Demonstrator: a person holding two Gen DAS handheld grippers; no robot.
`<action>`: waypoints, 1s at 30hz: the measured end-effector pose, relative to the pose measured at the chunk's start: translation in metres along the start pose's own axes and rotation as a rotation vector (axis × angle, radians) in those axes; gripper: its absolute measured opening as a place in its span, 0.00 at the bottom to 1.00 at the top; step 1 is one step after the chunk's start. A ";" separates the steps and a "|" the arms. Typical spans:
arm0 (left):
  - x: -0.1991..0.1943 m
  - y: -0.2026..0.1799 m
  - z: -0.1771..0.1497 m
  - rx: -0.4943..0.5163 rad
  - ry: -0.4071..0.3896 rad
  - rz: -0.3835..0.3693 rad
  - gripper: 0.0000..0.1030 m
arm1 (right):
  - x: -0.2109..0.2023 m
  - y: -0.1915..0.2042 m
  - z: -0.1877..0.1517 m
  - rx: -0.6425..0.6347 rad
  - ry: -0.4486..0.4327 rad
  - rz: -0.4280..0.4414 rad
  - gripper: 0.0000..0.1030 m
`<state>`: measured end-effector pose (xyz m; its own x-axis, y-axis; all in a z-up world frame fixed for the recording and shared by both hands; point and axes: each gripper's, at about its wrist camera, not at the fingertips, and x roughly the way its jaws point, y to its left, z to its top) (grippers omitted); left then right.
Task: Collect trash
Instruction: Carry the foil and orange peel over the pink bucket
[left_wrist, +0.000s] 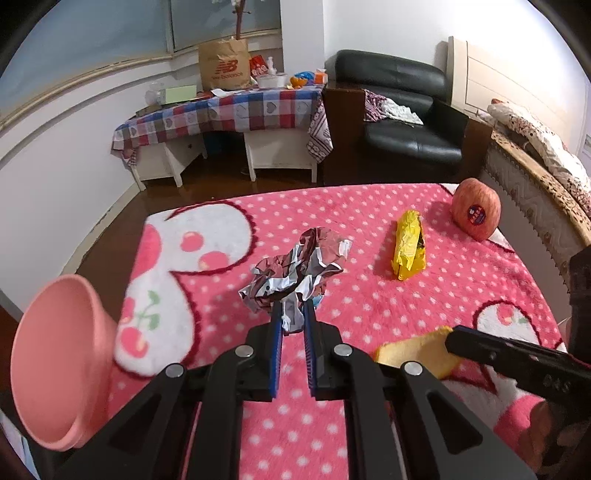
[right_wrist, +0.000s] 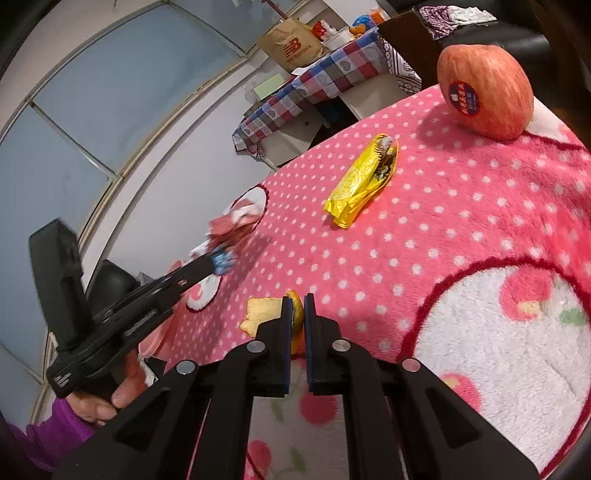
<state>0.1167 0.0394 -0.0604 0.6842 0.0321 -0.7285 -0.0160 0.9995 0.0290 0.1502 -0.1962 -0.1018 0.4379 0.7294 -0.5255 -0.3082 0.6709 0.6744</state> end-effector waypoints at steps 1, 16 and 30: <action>-0.005 0.002 -0.002 -0.004 -0.002 0.002 0.10 | 0.000 0.000 0.000 0.000 -0.002 -0.001 0.06; -0.051 0.023 -0.031 -0.055 -0.006 0.004 0.10 | -0.002 0.001 -0.001 -0.003 -0.020 -0.015 0.06; -0.080 0.042 -0.054 -0.102 -0.057 -0.023 0.10 | -0.011 0.035 -0.012 -0.098 -0.039 -0.064 0.06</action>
<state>0.0217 0.0792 -0.0382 0.7259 0.0113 -0.6877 -0.0718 0.9956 -0.0594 0.1247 -0.1790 -0.0785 0.4910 0.6803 -0.5441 -0.3588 0.7271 0.5853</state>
